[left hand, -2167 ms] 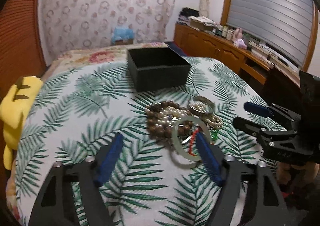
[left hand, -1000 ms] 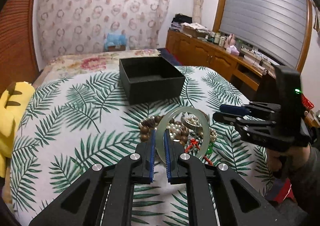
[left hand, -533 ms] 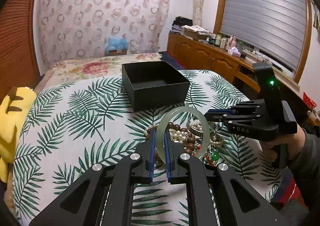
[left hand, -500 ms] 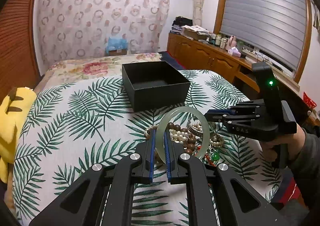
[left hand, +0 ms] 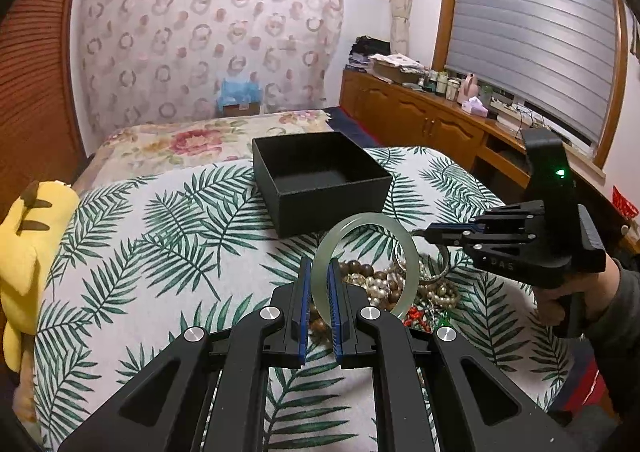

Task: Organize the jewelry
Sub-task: 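Carry both bangles into the black box and open both tools to release them, then grasp the brown bead bracelet with the left tool while the right tool grasps a silver ring, then lift both pieces over the black box and open both tools inside it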

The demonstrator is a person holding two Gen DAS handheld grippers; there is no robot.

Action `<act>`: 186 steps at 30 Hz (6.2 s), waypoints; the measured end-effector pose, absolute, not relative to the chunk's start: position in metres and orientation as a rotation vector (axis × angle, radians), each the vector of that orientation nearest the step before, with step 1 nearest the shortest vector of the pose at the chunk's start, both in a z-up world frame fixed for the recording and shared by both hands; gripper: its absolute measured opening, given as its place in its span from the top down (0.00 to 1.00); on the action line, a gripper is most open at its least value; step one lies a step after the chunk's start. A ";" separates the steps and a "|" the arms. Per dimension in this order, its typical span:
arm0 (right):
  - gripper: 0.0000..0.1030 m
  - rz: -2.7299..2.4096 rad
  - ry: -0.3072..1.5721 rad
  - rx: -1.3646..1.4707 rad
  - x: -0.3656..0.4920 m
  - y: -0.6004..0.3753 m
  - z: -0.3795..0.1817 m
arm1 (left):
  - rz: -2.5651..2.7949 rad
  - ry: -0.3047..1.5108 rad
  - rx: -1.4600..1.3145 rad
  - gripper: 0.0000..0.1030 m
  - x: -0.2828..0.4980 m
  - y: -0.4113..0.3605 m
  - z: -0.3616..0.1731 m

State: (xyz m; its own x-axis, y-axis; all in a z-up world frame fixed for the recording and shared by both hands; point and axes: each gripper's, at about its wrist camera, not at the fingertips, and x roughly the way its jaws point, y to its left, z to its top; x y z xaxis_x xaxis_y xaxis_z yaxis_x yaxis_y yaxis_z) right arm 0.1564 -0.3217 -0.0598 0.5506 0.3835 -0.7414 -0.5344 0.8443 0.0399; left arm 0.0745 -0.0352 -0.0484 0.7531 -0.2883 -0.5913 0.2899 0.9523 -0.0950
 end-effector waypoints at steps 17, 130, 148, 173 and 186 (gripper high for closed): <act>0.95 0.537 0.644 -0.164 0.178 -0.336 -0.002 | -0.303 0.618 0.043 0.93 0.143 -0.040 -0.024; 0.90 0.583 0.844 -0.254 0.147 -0.314 -0.068 | -0.308 0.822 -0.011 0.73 0.085 -0.026 -0.093; 0.95 0.566 0.721 -0.271 0.140 -0.321 -0.024 | -0.324 0.830 -0.016 0.73 0.102 -0.028 -0.091; 0.95 0.569 0.599 -0.269 0.125 -0.324 0.029 | -0.406 0.804 -0.027 0.88 0.118 -0.041 -0.068; 0.95 0.560 0.509 -0.261 0.126 -0.325 0.069 | -0.426 0.618 0.002 0.88 0.104 -0.051 0.009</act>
